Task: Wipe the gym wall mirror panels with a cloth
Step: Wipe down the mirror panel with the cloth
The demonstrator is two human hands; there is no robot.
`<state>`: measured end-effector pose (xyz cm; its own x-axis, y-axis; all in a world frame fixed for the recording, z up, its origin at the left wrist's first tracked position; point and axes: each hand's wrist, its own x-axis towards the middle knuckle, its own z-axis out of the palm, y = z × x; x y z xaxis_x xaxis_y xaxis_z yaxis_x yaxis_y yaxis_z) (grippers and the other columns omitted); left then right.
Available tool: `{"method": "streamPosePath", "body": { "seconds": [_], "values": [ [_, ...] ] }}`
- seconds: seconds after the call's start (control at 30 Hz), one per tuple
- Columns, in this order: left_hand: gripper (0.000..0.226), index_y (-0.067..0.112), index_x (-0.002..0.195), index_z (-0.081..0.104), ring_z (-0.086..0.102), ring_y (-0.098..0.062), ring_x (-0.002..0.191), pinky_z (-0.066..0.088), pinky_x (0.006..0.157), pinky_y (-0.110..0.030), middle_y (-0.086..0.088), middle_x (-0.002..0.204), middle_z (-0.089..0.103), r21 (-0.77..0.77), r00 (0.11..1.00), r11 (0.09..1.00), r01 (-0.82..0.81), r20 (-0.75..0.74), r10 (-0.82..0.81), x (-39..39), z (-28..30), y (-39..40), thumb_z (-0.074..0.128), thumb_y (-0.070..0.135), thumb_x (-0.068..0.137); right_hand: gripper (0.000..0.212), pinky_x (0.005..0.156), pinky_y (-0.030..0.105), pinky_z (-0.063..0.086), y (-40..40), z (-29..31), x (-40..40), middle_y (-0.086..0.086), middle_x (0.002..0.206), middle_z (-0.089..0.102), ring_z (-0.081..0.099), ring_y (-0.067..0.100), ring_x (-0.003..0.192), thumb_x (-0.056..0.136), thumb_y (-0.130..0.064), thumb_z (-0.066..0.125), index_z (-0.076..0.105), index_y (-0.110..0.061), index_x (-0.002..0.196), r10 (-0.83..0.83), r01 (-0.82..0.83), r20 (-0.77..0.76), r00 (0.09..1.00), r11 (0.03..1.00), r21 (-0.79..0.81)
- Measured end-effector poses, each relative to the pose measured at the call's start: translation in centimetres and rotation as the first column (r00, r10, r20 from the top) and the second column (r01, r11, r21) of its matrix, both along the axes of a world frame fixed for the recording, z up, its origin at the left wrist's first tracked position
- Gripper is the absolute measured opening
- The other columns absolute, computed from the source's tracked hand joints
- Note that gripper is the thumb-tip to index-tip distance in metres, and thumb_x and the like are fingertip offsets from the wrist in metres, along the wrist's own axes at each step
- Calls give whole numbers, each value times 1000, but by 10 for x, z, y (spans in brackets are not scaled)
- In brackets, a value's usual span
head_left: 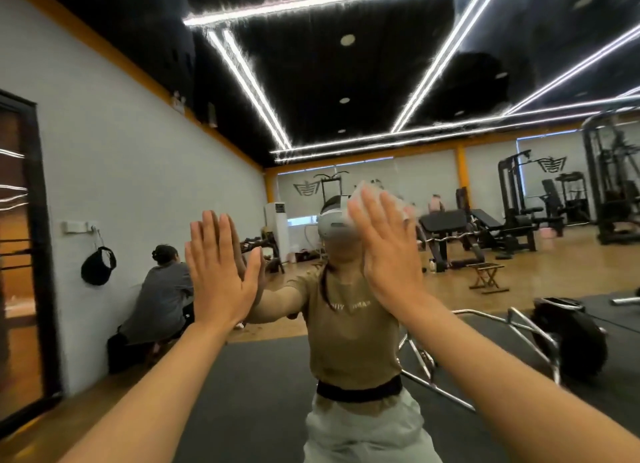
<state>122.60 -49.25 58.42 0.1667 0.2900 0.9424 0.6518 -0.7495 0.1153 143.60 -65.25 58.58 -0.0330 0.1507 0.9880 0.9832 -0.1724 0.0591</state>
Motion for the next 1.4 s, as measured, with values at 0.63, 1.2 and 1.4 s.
{"method": "streamPosePath", "body": {
  "seconds": [0.63, 1.2, 1.4],
  "values": [
    [80, 21, 157, -14, -21, -21, 150, -19, 119, -34, -2, 164, -21, -3, 1000, 1000, 18, 1, -18, 1, 1, 1, 15, 64, 96, 63, 119, 55, 19, -57, 32, 50, 4, 160, 23, 14, 23, 149, 91, -9, 33, 29, -23, 152, -45, 110, -317, 947, 975, 191],
    [82, 21, 158, -9, -19, -20, 151, -19, 119, -32, -3, 165, -17, 9, 999, 999, 46, 5, -46, 0, 1, 2, 15, 68, 95, 64, 119, 56, 17, -93, -36, 101, 0, 164, 16, 5, 16, 152, 95, -18, 33, 21, -30, 156, -133, 131, -24, 991, 989, -73],
    [82, 21, 158, -8, -19, -20, 151, -19, 119, -32, -3, 165, -16, 21, 999, 999, 40, 6, -40, -1, 1, 3, 15, 67, 95, 55, 117, 54, 14, -67, -79, 74, 3, 165, 13, 6, 22, 153, 100, -18, 29, 26, -23, 156, -49, 85, -282, 958, 989, 117]
  ]
}}
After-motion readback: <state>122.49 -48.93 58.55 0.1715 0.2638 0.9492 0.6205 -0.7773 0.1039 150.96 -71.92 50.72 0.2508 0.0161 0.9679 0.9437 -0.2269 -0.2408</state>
